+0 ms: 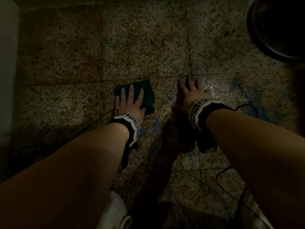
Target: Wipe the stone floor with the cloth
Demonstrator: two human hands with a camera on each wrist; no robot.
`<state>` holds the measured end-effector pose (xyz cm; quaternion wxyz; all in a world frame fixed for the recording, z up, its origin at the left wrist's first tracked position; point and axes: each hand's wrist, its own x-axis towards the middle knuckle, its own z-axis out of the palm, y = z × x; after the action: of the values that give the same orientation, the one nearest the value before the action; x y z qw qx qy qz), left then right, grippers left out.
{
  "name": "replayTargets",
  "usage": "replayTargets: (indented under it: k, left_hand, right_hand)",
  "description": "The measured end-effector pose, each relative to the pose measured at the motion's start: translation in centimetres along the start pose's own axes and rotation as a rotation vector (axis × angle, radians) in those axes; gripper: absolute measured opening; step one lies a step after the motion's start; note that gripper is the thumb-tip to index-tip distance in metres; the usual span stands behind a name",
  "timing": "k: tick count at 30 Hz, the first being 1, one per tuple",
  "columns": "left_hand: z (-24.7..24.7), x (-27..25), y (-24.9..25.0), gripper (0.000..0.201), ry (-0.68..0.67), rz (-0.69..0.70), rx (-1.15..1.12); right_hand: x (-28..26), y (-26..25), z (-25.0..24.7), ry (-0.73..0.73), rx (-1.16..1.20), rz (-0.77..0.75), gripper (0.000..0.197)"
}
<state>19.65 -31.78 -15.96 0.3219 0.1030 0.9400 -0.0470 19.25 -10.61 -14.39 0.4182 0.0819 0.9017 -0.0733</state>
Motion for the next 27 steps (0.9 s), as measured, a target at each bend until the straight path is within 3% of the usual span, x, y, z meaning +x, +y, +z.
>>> replayTargets:
  k: [11,20,27]
  left_hand:
    - [-1.8,3.0,1.9,0.065,0.097,-0.02,-0.051]
    - [-0.4,0.2,3.6,0.066,-0.029,0.065,0.041]
    - [-0.1,0.0,4.5,0.066,-0.027,0.038,0.013]
  right_hand:
    - [0.2,0.2,0.3,0.017,0.007,-0.011,0.101]
    - [0.2,1.7,-1.0,-0.004,-0.058,-0.04,0.097]
    - [0.1,5.0,-1.7,-0.034,-0.132,-0.006,0.102]
